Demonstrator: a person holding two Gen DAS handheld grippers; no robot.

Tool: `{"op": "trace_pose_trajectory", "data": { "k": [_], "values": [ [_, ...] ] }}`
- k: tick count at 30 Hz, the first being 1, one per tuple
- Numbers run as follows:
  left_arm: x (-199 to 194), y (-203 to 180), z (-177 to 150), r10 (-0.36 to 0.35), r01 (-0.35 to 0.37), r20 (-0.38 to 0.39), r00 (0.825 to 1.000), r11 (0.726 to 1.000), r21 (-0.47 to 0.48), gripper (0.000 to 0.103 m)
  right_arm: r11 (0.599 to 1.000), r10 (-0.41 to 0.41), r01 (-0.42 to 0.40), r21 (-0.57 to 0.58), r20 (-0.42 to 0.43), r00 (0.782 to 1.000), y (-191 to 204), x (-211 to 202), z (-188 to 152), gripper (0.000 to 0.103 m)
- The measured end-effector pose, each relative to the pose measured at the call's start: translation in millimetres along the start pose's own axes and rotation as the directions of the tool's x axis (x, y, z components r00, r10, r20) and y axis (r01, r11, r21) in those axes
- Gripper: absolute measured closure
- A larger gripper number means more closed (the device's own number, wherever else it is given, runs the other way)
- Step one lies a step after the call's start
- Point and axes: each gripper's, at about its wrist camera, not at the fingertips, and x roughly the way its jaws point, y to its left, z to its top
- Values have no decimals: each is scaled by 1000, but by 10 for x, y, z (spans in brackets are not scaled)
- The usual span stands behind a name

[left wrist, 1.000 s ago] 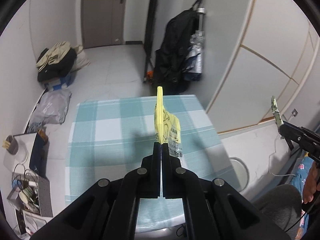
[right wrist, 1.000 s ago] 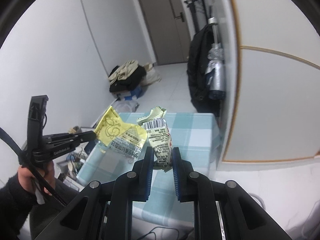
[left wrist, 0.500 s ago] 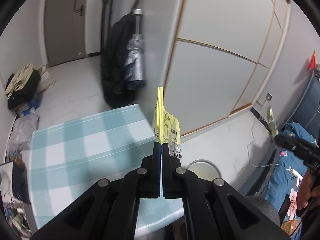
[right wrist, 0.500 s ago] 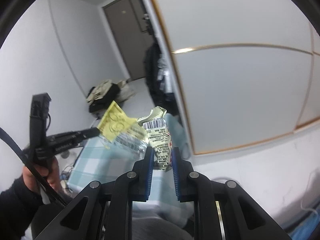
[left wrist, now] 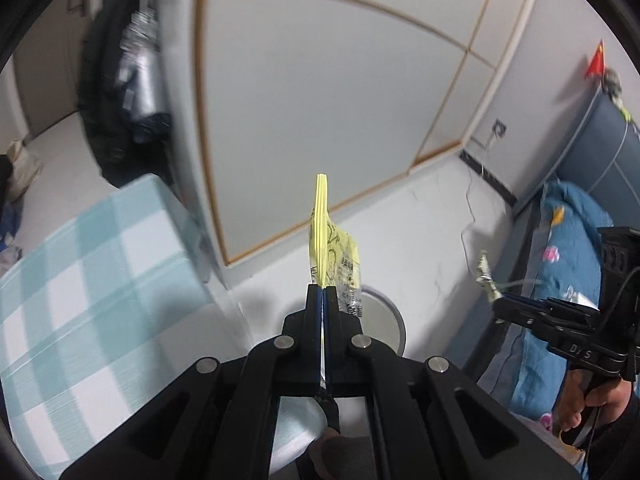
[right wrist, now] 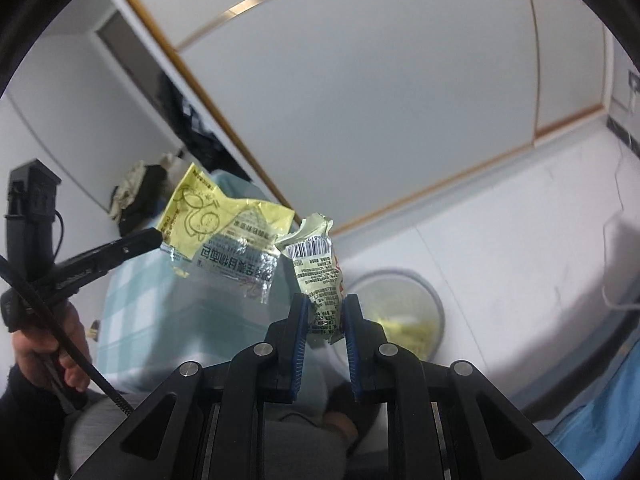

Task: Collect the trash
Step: 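Lift and carry the wrapper and yellow-clear bag over the bin with both tools, then open the right tool over the bin to drop the barcode wrapper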

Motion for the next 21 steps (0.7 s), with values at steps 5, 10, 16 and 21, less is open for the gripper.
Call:
{"op": "trace_pose_trajectory", "data": {
  "k": [5, 10, 16, 21],
  "values": [
    [409, -120, -19, -33, 34, -89, 996, 999, 6, 103, 997, -1, 6, 72, -80, 997, -221, 457, -40, 86],
    [780, -237, -31, -40, 42, -171, 985, 999, 9, 103, 991, 7, 16, 130, -173, 985, -393, 949, -92, 86],
    [1004, -376, -7, -31, 38, -233, 972, 999, 26, 103, 989, 10, 22, 143, -218, 976, -368, 1288, 7, 83],
    [1181, -342, -40, -33, 37, -282, 959, 999, 10, 103, 984, 10, 21, 176, -175, 985, -468, 1254, -20, 80]
  ]
}}
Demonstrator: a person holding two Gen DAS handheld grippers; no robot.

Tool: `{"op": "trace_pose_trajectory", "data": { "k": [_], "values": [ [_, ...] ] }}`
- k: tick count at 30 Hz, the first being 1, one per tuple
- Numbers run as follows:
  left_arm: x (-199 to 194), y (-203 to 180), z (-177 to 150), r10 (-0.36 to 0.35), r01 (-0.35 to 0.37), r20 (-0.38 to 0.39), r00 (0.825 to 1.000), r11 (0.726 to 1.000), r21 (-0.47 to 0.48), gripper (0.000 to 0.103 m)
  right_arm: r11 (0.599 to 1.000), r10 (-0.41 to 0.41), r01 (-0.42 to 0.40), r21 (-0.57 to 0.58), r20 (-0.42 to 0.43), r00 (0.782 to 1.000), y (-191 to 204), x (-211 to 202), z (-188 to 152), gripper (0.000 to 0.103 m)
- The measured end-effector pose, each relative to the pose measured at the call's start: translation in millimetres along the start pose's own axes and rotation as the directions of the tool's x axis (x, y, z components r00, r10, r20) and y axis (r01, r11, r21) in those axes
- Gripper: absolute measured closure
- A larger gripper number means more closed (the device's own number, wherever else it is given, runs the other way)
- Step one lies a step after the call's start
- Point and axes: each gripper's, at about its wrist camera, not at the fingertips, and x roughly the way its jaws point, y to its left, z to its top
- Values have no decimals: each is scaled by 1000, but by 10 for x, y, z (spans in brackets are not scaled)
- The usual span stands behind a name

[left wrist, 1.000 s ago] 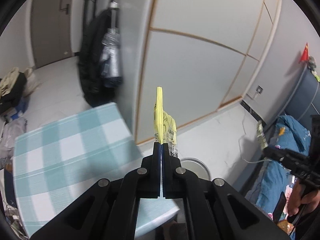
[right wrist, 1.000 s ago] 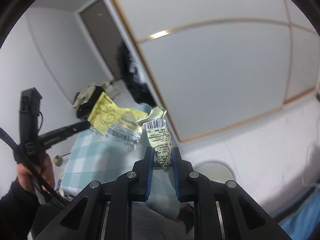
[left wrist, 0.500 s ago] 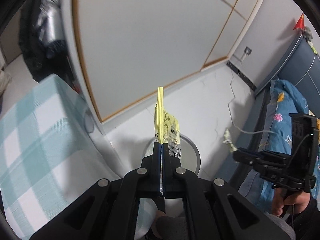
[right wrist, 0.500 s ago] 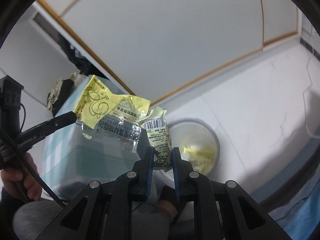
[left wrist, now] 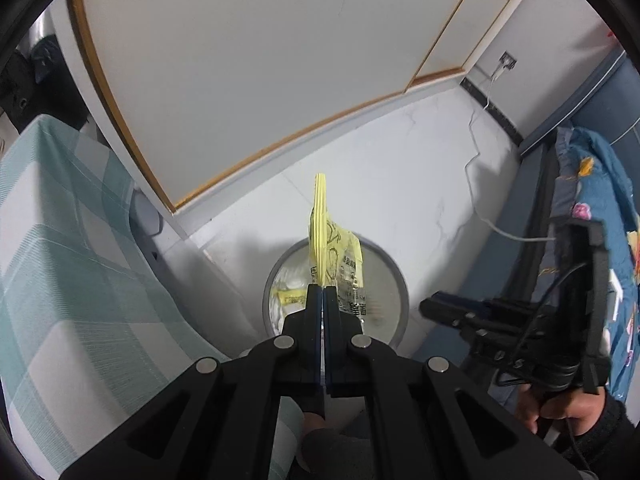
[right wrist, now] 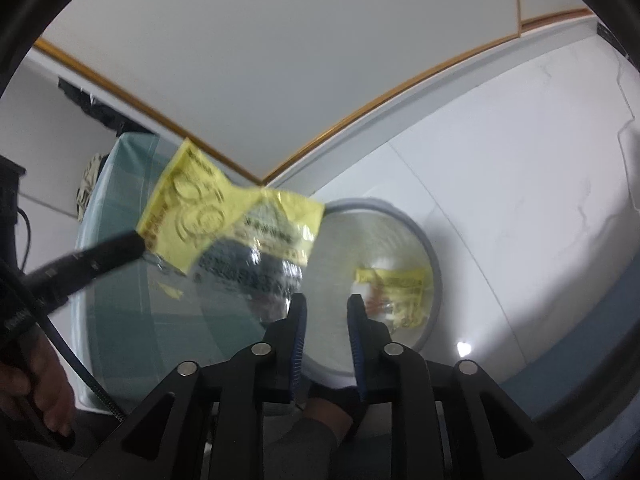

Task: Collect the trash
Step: 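Open the right tool over the bin to drop the barcode wrapper, then open the left tool over the bin to drop the yellow-clear bag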

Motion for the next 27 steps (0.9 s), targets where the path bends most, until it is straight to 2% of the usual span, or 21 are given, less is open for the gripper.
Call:
{"op": "trace_pose_trajectory", "data": {
  "k": [3, 5, 8, 12, 17, 27],
  "values": [
    [94, -20, -3, 1, -1, -39, 999, 1000, -3, 103, 1000, -13, 13, 4, 38, 999, -73, -142, -53, 67],
    [149, -58, -7, -4, 4, -65, 998, 1000, -5, 103, 1000, -20, 19, 21, 58, 998, -55, -179, -38, 53],
    [196, -107, -9, -17, 17, -86, 996, 1000, -1, 103, 998, -27, 22, 63, 83, 996, -130, -234, -5, 42],
    [254, -60, 6, -37, 36, -110, 993, 999, -18, 103, 996, -38, 29, 89, 106, 994, -221, -308, -10, 39],
    [342, -33, 26, -33, 26, -143, 989, 998, -52, 103, 992, -52, 32, 119, 170, 984, -258, -466, -86, 35],
    [395, -82, 16, -13, 3, -189, 982, 999, -53, 103, 992, -53, 31, 123, 175, 983, -263, -550, -63, 34]
  ]
}}
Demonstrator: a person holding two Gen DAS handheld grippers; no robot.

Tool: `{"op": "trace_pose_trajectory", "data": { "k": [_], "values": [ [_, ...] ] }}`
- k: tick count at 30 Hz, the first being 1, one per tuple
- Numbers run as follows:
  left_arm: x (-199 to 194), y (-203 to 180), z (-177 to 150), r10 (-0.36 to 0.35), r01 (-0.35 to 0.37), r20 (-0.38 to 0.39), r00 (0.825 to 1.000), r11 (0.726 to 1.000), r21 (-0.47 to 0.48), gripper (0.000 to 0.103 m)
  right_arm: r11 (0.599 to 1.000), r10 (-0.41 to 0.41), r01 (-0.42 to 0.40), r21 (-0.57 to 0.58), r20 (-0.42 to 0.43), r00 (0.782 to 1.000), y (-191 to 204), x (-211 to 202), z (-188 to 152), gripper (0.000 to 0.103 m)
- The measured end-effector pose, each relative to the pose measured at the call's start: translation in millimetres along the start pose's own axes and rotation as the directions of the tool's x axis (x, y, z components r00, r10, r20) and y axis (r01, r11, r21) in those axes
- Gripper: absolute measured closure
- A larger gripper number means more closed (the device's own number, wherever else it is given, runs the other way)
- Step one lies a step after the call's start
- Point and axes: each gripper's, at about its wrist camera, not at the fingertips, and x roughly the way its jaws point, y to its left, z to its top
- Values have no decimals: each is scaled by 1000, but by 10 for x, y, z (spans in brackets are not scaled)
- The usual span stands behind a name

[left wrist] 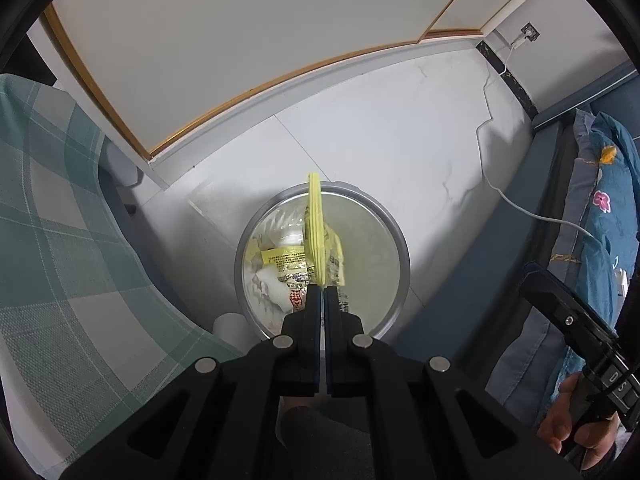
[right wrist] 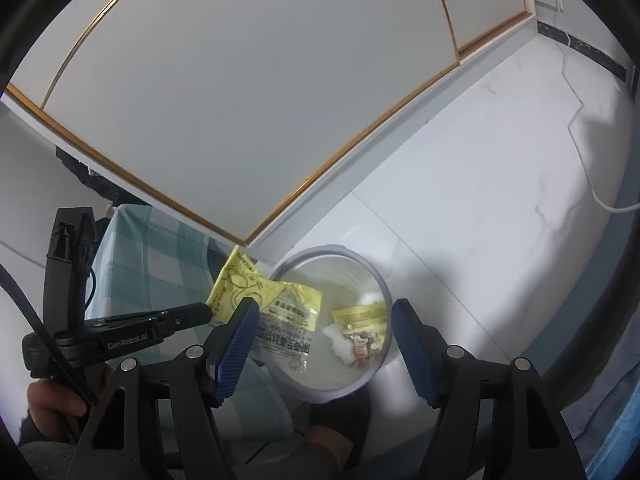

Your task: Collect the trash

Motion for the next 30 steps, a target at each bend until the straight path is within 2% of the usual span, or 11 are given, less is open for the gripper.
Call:
{"op": "trace_pose_trajectory", "data": {
  "k": [4, 5, 7, 9, 11, 17, 22, 28, 30],
  "values": [
    [-26, 27, -17, 12, -13, -3, 1000, 1000, -13, 103, 1000, 2, -2, 1, 6, 1000, 26, -31, 11, 34],
    [-38, 33, -21, 8, -8, -3, 1000, 1000, -19, 100, 1000, 2, -2, -1, 8, 1000, 36, -41, 11, 34],
    [-63, 45, -41, 12, -12, 3, 1000, 1000, -28, 84, 1000, 4, -4, -7, 13, 1000, 40, -53, 14, 34],
    [-103, 51, -57, 17, -16, 22, 1000, 999, -33, 58, 1000, 5, -5, -10, 17, 1000, 55, -74, 9, 34],
    [-158, 54, -70, 24, -22, 50, 998, 999, -37, 52, 1000, 5, -5, -12, 20, 1000, 62, -93, 2, 34],
    [-331, 88, -116, 23, -16, 137, 990, 999, -48, 51, 1000, 10, -9, -12, 35, 999, 93, -199, 6, 32],
    [-558, 98, -151, 24, -12, 242, 970, 999, -50, 51, 1000, 19, -18, -23, 55, 998, 196, -317, 10, 25],
    [-761, 109, -213, 81, -64, 322, 943, 996, -64, 48, 999, 33, -29, -45, 71, 997, 328, -449, -6, 16],
    [-786, 118, -235, 99, -81, 328, 940, 994, -67, 48, 997, 48, -44, -57, 71, 996, 365, -476, -18, 15]
  ]
}}
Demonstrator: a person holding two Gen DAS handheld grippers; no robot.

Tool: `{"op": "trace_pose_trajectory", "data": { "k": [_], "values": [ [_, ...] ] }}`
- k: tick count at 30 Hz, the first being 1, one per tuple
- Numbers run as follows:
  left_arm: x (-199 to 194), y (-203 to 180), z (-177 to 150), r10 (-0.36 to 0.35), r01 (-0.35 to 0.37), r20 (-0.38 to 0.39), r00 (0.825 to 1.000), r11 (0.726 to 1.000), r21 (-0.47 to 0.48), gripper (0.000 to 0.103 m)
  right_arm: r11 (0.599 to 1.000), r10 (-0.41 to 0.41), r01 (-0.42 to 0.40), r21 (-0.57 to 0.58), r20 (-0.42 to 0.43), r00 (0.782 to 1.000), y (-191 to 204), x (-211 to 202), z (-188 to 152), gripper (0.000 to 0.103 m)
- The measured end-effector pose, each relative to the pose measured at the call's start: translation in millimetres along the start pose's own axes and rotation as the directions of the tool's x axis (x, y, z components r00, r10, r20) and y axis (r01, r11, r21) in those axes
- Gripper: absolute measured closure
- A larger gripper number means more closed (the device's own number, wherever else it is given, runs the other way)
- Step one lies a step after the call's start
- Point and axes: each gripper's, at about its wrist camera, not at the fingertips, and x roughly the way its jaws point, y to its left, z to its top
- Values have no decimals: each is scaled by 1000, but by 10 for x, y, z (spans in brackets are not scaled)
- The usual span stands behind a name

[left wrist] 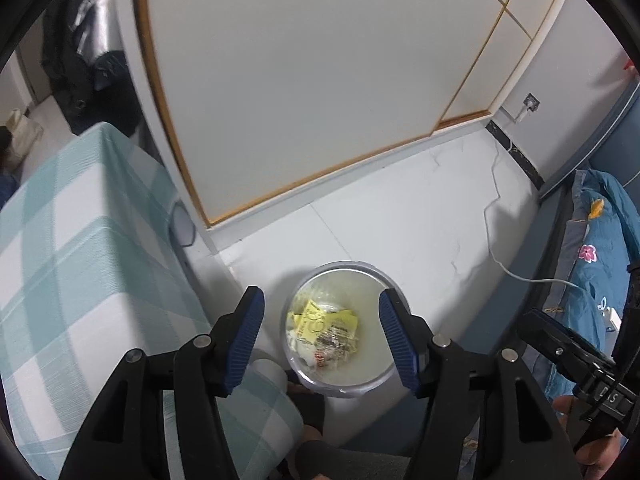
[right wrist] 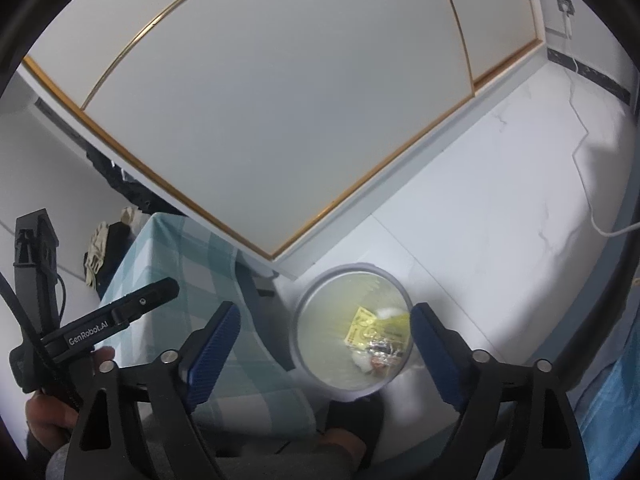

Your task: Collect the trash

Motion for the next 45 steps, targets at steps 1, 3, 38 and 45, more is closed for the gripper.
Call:
{"op": "trace_pose_trajectory", "data": {
  "k": [1, 3, 38, 45],
  "values": [
    [-21, 5, -14, 5, -5, 7, 1000, 1000, 2, 48, 1000, 3, -3, -6, 0, 1000, 17, -10, -8, 14],
    [-45, 8, -33, 4, -4, 15, 1000, 1000, 0, 48, 1000, -9, 9, -26, 0, 1000, 66, -20, -29, 13],
    [-239, 109, -195, 48, -47, 37, 998, 998, -31, 48, 998, 4, -4, -67, -6, 1000, 220, -58, -130, 13],
    [-242, 133, -193, 45, -44, 35, 998, 998, -35, 48, 998, -1, 0, -66, -6, 1000, 216, -58, -128, 13]
  ]
}}
